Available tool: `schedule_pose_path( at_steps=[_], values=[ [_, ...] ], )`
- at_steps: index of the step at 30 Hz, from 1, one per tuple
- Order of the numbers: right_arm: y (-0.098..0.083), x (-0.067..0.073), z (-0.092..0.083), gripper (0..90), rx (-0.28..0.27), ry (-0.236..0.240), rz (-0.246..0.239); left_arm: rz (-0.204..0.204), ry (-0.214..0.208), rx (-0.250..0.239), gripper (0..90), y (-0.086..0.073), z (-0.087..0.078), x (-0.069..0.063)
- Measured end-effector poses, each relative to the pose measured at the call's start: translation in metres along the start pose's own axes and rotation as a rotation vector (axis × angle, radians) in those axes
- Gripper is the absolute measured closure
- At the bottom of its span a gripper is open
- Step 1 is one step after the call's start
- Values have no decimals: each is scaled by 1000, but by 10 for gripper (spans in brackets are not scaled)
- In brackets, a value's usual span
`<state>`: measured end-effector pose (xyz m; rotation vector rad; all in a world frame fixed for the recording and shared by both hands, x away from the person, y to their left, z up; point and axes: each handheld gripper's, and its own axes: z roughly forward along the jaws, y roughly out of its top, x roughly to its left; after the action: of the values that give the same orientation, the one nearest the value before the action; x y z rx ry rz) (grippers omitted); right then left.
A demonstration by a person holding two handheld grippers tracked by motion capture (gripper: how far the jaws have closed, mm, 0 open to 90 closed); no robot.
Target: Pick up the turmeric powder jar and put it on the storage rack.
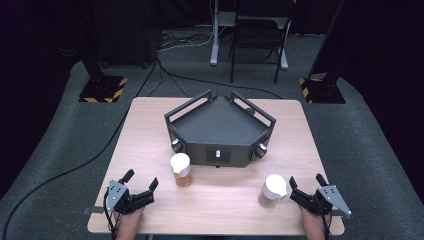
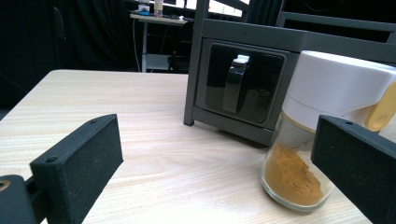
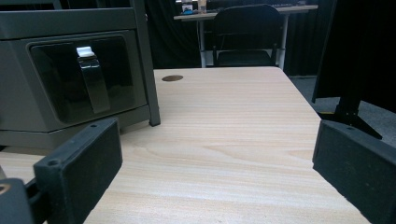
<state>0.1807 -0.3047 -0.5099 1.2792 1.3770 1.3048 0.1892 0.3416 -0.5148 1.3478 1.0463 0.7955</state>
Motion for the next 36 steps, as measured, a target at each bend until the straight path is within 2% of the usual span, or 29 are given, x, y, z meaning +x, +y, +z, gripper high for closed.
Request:
schedule_pose_path(
  at_steps=[13,19,33,36],
  values=[
    [0,-1,0,2,-2,7,-11,44,-26,11,18,2,-1,-4],
    [-1,-3,0,0,-6,16,-4,78,-63,5,18,6,-2,-6],
    [-2,-2,-1,0,-9,14,-4,101,-145,-15,17,12,-4,-17],
    [-2,-1,-1,0,-12,8,-1,131,-157,-19,17,13,-4,-22]
  ],
)
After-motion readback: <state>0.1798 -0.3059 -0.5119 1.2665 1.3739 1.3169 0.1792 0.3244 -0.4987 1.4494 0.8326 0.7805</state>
